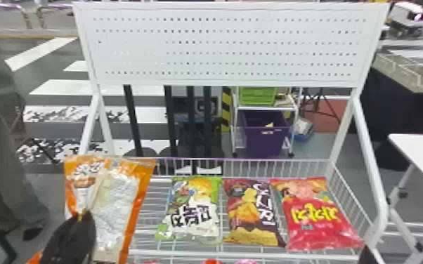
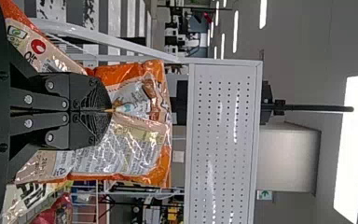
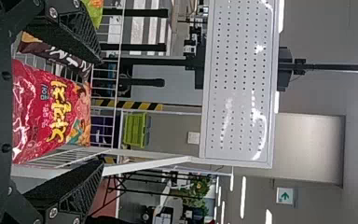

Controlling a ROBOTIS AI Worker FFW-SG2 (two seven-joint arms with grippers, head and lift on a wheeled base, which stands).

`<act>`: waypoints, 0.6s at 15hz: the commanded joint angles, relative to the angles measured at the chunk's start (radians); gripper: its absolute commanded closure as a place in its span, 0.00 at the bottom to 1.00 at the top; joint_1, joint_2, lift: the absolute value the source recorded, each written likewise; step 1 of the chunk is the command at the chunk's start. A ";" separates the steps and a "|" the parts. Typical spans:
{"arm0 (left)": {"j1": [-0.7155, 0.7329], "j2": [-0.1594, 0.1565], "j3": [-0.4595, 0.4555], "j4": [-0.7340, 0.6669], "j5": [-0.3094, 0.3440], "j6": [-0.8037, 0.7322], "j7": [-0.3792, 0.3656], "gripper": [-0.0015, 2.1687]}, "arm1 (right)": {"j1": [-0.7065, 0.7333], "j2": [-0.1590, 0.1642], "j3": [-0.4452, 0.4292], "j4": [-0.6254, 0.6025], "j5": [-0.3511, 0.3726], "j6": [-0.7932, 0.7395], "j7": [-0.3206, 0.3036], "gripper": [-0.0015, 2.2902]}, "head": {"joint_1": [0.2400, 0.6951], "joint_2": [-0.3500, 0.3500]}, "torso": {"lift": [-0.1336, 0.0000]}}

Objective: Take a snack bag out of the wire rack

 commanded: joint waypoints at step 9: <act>0.002 -0.003 -0.002 0.000 0.000 0.000 -0.002 0.86 | 0.002 0.001 0.003 -0.004 0.002 0.013 0.003 0.06 | 0.57 0.50 | 1.00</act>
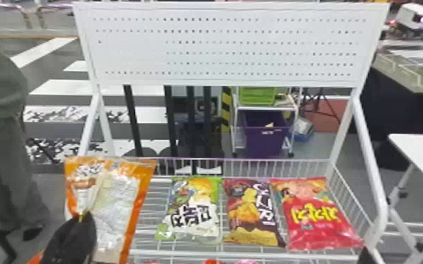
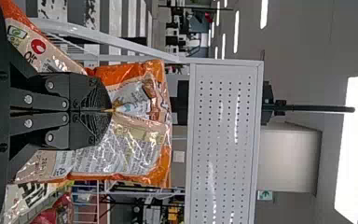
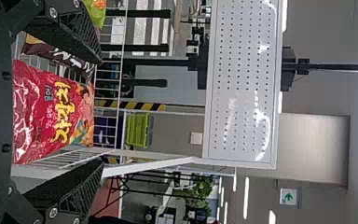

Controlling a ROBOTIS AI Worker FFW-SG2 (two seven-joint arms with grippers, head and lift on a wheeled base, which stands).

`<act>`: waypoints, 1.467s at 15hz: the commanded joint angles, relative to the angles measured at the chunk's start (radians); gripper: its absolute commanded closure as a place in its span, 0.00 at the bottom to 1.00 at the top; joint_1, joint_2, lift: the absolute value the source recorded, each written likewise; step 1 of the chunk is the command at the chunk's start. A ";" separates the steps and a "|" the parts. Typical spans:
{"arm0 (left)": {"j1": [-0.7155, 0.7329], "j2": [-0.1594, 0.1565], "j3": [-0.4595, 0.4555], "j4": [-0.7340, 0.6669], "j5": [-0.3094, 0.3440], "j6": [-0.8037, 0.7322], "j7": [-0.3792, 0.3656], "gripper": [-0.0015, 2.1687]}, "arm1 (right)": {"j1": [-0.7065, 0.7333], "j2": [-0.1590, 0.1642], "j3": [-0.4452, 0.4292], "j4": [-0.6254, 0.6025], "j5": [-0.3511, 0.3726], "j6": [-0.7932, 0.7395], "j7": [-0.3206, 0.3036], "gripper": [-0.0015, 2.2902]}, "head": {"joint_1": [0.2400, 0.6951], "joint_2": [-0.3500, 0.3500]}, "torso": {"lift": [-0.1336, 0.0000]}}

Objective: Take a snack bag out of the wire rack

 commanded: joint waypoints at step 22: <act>-0.026 0.009 0.000 0.025 0.006 0.009 -0.002 0.86 | -1.020 -0.068 0.395 0.770 -0.221 0.666 -0.089 0.98 | 0.57 0.50 | 1.00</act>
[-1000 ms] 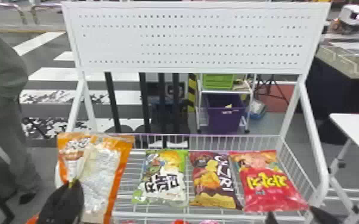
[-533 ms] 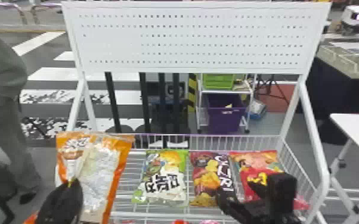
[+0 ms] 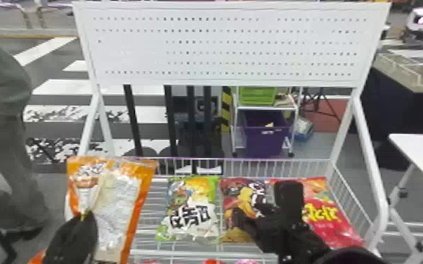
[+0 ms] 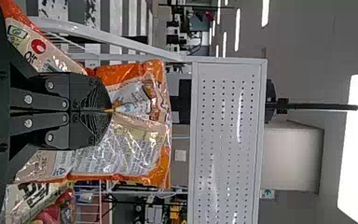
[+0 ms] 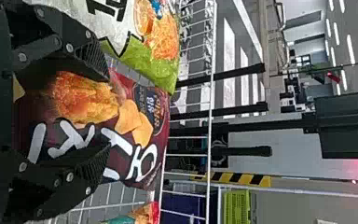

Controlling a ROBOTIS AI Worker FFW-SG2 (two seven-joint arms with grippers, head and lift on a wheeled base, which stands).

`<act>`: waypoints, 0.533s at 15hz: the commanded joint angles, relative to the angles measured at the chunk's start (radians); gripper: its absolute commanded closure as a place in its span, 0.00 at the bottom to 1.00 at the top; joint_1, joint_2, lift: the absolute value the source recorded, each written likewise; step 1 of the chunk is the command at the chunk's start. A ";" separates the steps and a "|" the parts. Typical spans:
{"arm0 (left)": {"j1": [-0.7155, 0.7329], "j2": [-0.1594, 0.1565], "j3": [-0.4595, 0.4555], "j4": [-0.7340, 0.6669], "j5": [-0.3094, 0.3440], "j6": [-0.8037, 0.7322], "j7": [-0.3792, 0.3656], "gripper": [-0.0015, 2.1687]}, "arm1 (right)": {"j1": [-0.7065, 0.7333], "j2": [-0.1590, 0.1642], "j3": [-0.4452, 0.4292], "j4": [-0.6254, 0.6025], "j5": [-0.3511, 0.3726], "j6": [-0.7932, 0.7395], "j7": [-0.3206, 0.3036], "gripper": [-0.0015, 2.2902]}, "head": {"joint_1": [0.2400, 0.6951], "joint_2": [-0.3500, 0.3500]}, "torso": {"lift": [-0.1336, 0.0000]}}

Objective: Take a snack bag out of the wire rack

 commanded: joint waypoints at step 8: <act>-0.024 0.003 -0.001 0.031 0.012 0.001 0.002 0.86 | -0.005 -0.002 -0.004 -0.056 0.009 0.118 -0.020 0.98 | 0.57 0.50 | 1.00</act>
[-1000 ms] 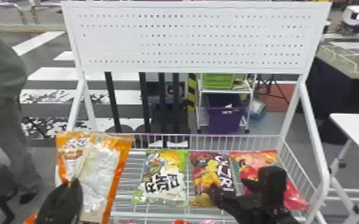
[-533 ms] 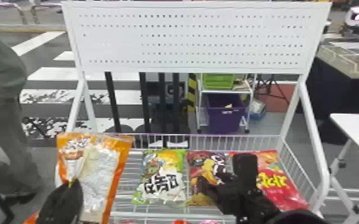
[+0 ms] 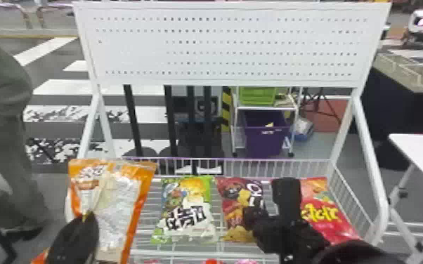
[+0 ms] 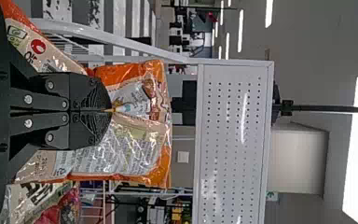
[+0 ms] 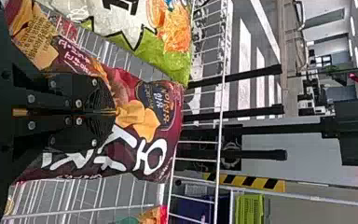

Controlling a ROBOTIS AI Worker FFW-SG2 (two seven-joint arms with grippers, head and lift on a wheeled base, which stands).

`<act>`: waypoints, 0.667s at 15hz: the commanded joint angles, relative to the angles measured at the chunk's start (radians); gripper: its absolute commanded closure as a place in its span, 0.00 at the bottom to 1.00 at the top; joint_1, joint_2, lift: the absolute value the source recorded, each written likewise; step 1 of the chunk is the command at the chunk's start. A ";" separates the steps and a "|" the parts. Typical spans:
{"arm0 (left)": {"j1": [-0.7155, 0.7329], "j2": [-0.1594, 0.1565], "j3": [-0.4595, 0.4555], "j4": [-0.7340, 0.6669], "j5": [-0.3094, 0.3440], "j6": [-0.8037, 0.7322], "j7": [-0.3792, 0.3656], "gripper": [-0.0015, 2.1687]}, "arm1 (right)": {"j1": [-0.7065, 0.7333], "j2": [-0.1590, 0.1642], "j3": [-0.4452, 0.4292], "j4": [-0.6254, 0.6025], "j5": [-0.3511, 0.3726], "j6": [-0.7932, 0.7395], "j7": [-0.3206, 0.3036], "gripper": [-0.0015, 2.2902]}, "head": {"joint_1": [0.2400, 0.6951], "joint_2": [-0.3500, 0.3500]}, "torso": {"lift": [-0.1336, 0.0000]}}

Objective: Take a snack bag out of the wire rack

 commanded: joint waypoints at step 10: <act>0.001 0.000 -0.007 -0.007 -0.001 -0.001 0.000 0.86 | 0.254 -0.124 -0.045 -0.486 0.066 0.016 -0.071 0.98 | 0.57 0.50 | 1.00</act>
